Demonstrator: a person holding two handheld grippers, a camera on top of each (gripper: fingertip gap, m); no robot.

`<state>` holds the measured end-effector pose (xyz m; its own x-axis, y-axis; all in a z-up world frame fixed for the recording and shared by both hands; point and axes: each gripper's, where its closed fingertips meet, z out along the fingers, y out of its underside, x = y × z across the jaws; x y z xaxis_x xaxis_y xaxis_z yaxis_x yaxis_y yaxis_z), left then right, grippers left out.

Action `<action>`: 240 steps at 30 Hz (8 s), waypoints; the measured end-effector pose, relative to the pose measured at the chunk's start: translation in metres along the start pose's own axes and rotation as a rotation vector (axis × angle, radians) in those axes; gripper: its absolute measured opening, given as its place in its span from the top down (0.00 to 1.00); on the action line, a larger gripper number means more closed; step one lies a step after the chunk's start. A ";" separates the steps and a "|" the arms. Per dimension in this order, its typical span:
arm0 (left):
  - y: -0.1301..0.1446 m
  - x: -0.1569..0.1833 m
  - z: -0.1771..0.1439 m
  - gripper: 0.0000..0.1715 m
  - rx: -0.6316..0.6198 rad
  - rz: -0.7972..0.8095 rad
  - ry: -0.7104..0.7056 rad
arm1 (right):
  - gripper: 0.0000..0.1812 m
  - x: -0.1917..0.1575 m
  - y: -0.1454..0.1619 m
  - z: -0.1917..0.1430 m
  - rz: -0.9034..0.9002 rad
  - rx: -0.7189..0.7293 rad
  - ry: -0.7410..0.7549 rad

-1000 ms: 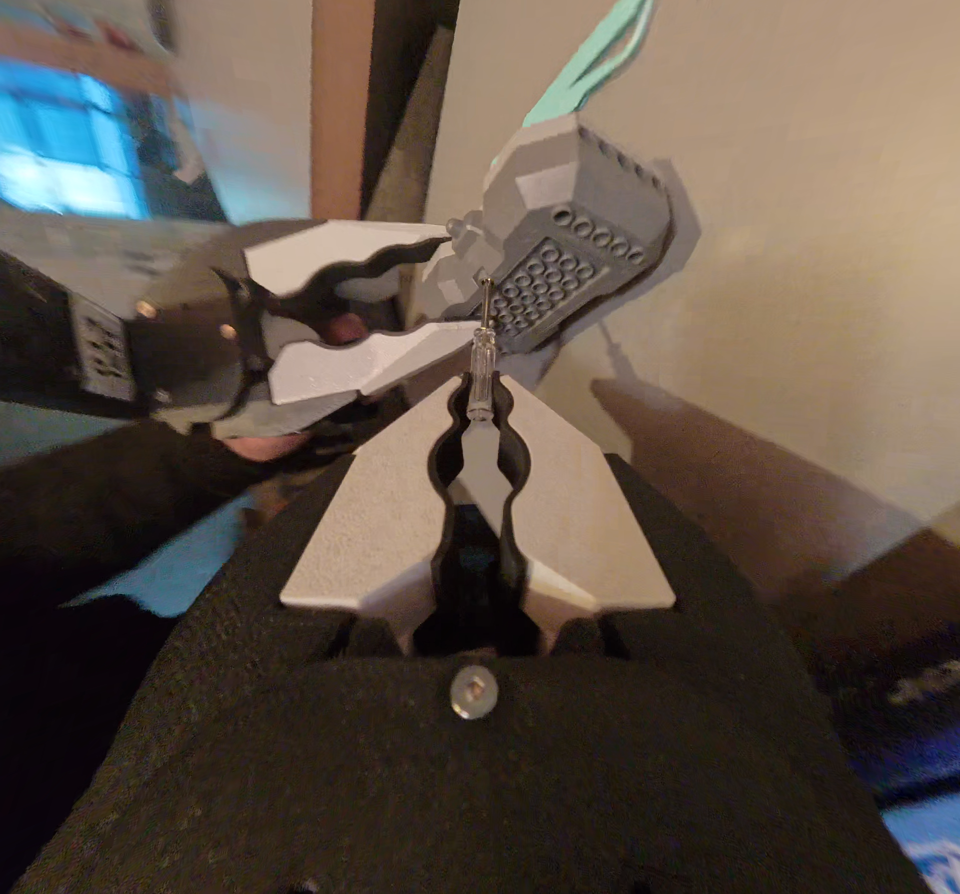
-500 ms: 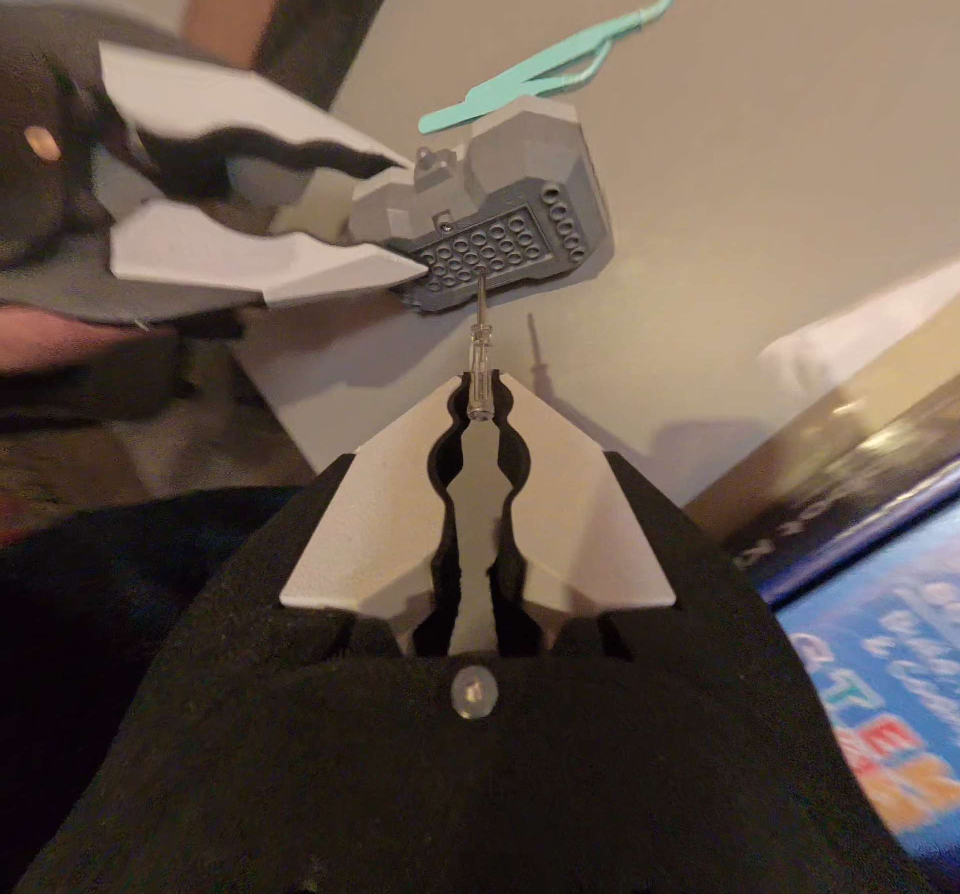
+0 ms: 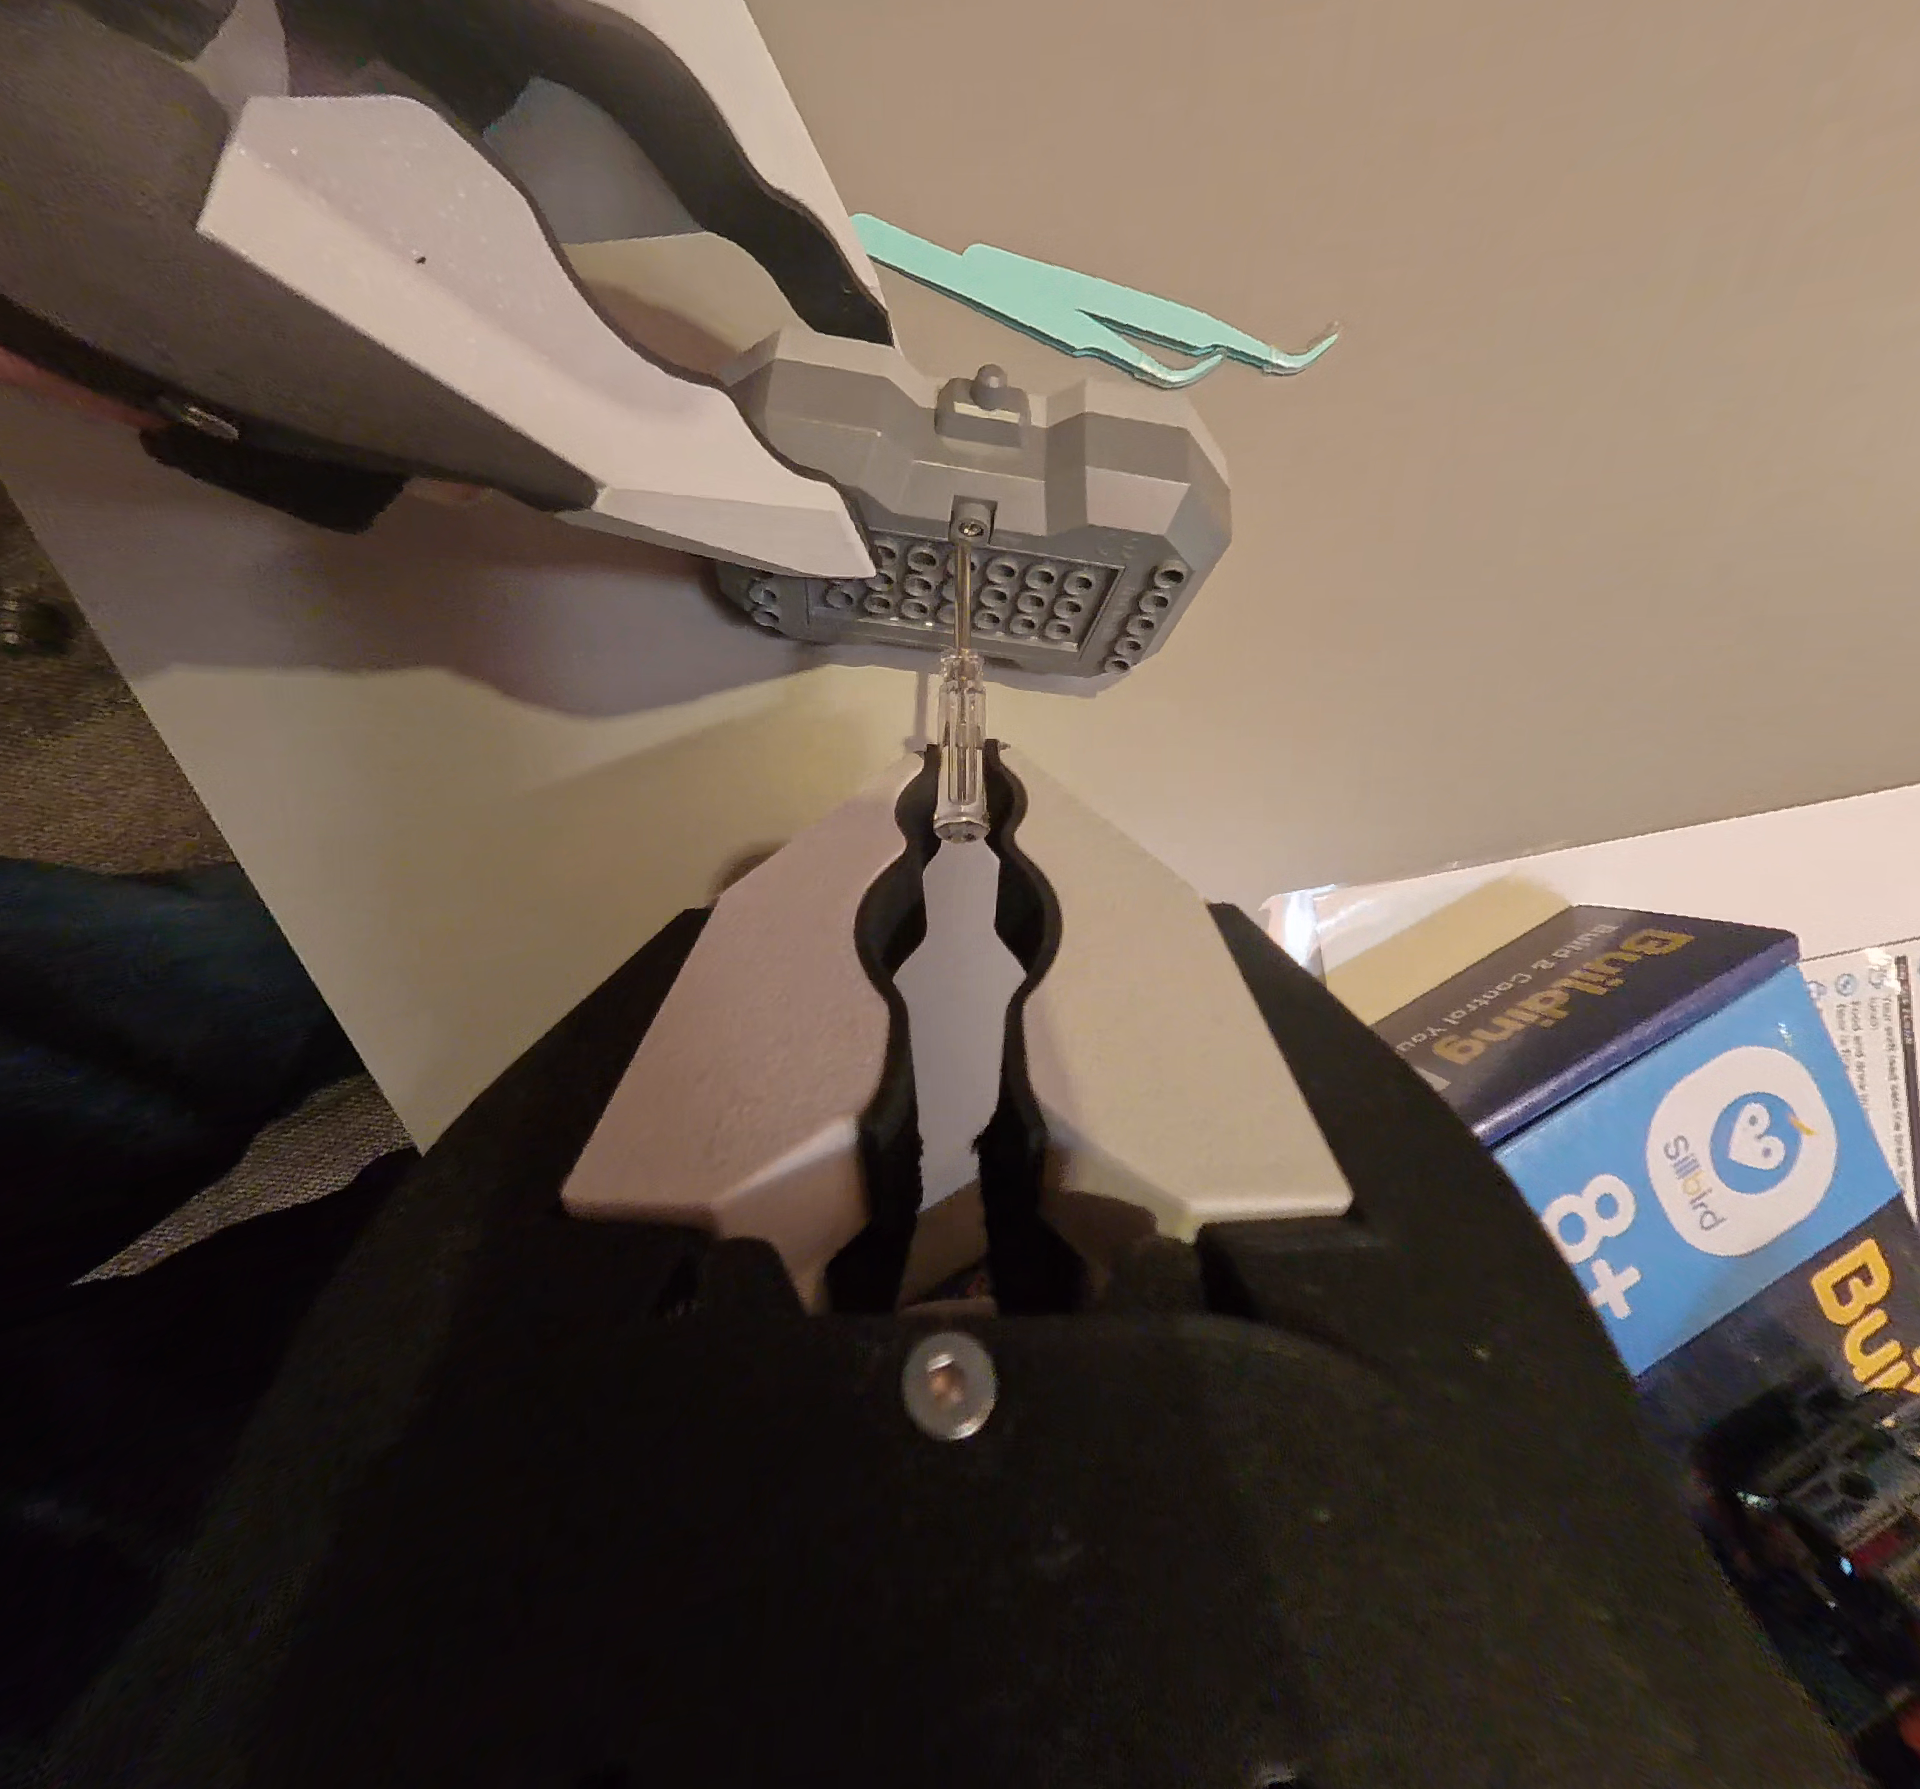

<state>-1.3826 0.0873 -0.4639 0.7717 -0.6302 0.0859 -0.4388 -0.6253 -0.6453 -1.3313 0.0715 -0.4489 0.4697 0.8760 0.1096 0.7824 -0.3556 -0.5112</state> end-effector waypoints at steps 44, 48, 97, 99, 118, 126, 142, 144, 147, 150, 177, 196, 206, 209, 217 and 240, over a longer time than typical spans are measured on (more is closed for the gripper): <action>0.002 -0.004 -0.003 0.81 0.003 0.089 -0.008 | 0.98 -0.014 -0.014 0.001 0.685 -0.007 -0.573; 0.003 -0.006 -0.003 0.80 0.006 0.088 -0.011 | 0.98 -0.020 -0.021 -0.001 1.022 0.033 -0.784; 0.003 0.004 0.008 0.81 -0.012 -0.555 0.188 | 0.81 0.010 0.052 0.017 0.747 -0.008 0.036; 0.002 0.007 0.007 0.81 -0.015 -0.593 0.213 | 0.71 0.007 0.038 0.008 0.637 0.048 0.034; -0.034 0.061 -0.024 0.81 -0.148 -1.107 0.600 | 0.62 -0.001 -0.002 -0.014 -0.272 0.147 0.367; -0.047 0.078 -0.026 0.81 -0.180 -1.138 0.649 | 0.64 0.004 0.008 -0.027 -0.236 0.147 0.309; -0.092 0.034 -0.051 0.64 0.090 -0.879 0.580 | 0.64 0.006 -0.011 -0.047 0.480 0.415 -0.174; -0.094 0.019 -0.061 0.60 0.140 -0.796 0.565 | 0.64 0.008 -0.027 -0.061 0.607 0.511 -0.316; -0.092 0.005 -0.076 0.57 0.183 -0.672 0.572 | 0.65 0.011 -0.053 -0.090 0.754 0.675 -0.526; -0.086 0.000 -0.086 0.54 0.206 -0.637 0.623 | 0.65 0.005 -0.077 -0.115 0.840 0.781 -0.734; -0.047 0.011 -0.098 0.79 0.137 -0.969 0.810 | 0.66 -0.020 -0.062 -0.072 0.884 0.541 -0.706; 0.023 0.043 -0.044 0.79 -0.014 -1.020 0.659 | 0.71 -0.055 0.023 -0.021 0.959 0.190 -0.586; 0.036 0.046 -0.019 0.79 -0.108 -0.977 0.574 | 0.78 -0.064 0.053 -0.004 0.826 0.064 -0.448; 0.032 0.044 -0.014 0.79 -0.104 -0.944 0.561 | 0.78 -0.062 0.054 -0.003 0.788 0.048 -0.416; 0.038 0.042 -0.004 0.75 -0.139 -0.888 0.486 | 0.81 -0.059 0.055 -0.003 0.754 0.035 -0.376; 0.014 0.031 -0.019 0.37 -0.141 -0.629 0.359 | 0.77 -0.071 0.052 -0.052 0.578 0.121 -0.359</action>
<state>-1.3736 0.0506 -0.4556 0.7097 -0.2297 0.6660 -0.0368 -0.9562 -0.2906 -1.3025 -0.0261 -0.4393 0.6166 0.6183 -0.4874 0.3865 -0.7771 -0.4968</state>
